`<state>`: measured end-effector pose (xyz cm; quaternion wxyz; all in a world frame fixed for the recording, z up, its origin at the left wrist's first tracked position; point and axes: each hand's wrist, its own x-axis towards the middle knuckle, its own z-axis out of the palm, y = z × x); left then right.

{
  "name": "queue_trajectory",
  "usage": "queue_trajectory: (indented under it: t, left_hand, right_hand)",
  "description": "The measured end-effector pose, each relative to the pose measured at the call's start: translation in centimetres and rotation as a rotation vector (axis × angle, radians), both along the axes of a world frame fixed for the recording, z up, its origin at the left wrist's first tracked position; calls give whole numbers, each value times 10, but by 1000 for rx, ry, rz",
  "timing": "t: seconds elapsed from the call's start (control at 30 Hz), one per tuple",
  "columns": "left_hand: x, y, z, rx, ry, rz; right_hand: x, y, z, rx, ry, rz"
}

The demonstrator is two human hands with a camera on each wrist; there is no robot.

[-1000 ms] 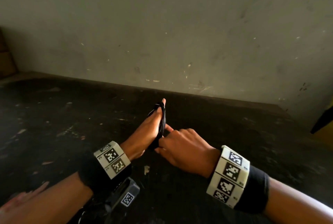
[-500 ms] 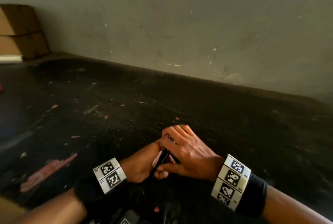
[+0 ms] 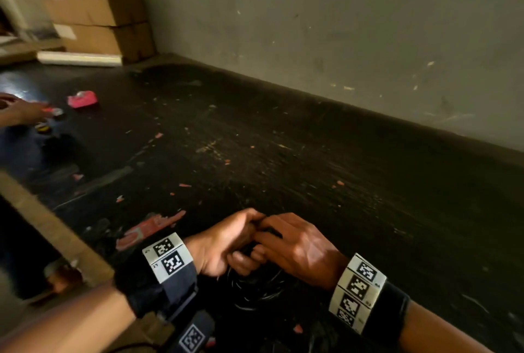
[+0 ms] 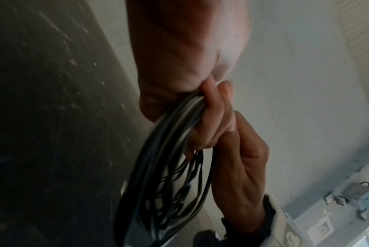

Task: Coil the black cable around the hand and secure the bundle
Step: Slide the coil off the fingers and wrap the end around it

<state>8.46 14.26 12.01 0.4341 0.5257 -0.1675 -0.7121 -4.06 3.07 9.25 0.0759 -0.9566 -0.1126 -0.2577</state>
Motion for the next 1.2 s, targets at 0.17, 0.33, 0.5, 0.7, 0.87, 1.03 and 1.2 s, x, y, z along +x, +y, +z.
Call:
queue_trajectory:
  t: [0.17, 0.33, 0.5, 0.7, 0.87, 1.03, 1.2]
  left_hand:
    - [27, 0, 4, 46, -78, 25]
    - [58, -5, 9, 59, -150, -110]
    - [82, -16, 15, 60, -227, -296]
    - [98, -37, 13, 62, -281, -438]
    - [98, -49, 9, 64, -337, -469]
    - [93, -57, 7, 47, -391, -527]
    - [89, -67, -7, 39, -393, -593]
  right_hand:
    - [26, 8, -1, 39, 22, -6]
    - [45, 10, 3, 86, 42, -67]
    - [58, 14, 7, -39, -8, -155]
    - [68, 9, 15, -48, 89, -213]
    - [70, 12, 15, 8, 208, -303]
    - [66, 22, 8, 88, 227, -406]
    - [58, 23, 0, 190, 271, -480]
